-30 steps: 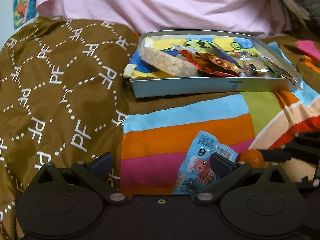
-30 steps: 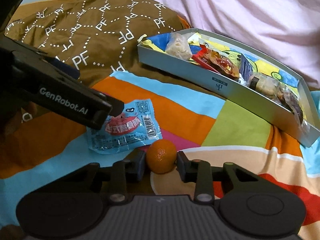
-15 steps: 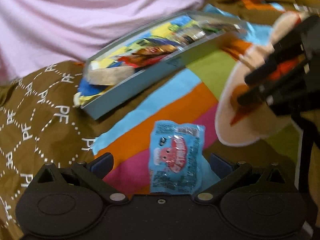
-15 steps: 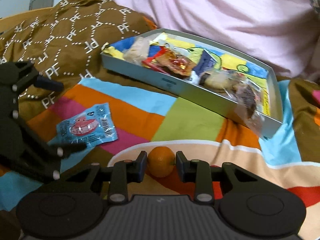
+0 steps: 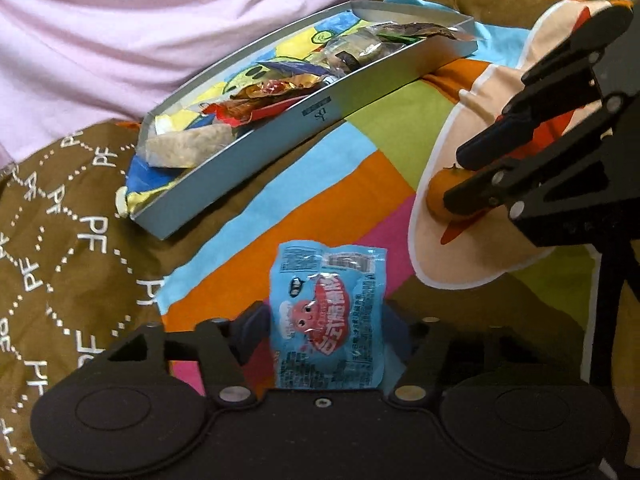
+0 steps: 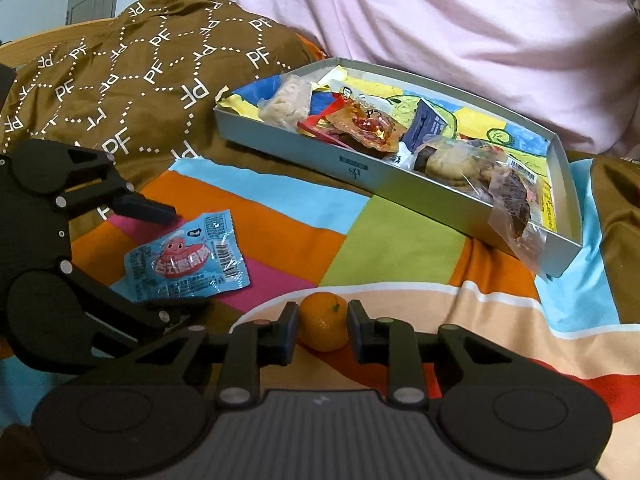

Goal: Organize snacks
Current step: 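Close left gripper on the blue packet while right closes on the mandarin, then lift the blue packet and mandarin and carry both over the tray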

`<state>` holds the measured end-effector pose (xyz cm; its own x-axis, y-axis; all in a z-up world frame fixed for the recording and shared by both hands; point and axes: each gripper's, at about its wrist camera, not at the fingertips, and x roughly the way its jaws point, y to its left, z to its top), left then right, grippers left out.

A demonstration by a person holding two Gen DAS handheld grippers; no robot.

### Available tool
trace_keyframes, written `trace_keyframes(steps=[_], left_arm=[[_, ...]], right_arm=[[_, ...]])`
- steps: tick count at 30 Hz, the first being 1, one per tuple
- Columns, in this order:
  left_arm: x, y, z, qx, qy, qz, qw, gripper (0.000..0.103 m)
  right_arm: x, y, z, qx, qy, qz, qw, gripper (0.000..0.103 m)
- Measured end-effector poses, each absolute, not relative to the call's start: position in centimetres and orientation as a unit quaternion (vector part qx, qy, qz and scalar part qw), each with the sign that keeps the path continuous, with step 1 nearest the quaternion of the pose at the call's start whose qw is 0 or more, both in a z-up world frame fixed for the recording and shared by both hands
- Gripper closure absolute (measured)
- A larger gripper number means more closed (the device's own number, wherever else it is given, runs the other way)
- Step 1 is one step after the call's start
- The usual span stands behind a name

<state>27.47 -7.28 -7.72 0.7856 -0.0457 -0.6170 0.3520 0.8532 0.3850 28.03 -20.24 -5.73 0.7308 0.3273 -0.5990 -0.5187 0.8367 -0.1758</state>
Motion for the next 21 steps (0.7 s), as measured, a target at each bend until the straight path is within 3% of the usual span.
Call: trace_keyframes(steps=[5,9,21], left_arm=[[28.0,-6.6,-7.4,0.205,0.326,-0.105,0.917,0.042],[28.2,-6.1,-7.2,0.179,0.332,-0.098,0.921,0.042],[28.0,-5.7,-7.1,0.148,0.332,-0.084,0.928,0.044]], right_arm=[[28.1,-20.1,-6.0,-0.171,0.283,0.226,0.916,0.073],[28.5,-20.2,-6.6,-0.174,0.294,0.221,0.914,0.065],[29.0,-19.9,-7.4,-0.156,0.303,0.224,0.913,0.065]])
